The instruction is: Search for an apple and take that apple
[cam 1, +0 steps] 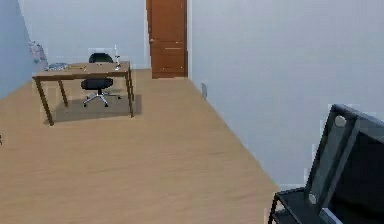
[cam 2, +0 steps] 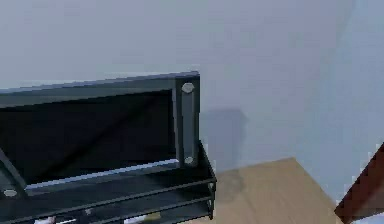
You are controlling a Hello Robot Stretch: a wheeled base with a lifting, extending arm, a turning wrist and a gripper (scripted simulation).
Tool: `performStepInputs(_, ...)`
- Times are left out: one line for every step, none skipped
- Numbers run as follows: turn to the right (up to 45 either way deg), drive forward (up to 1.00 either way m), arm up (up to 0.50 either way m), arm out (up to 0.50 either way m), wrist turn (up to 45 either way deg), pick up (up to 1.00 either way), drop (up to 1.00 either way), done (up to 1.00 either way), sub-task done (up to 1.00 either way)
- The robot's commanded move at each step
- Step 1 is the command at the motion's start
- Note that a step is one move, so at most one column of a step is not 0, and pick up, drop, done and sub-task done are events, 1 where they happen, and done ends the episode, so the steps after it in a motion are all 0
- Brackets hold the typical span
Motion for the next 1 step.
performStepInputs(0.0,1.00,0.00,0.00,0.0,0.00,0.00,0.00,0.00)
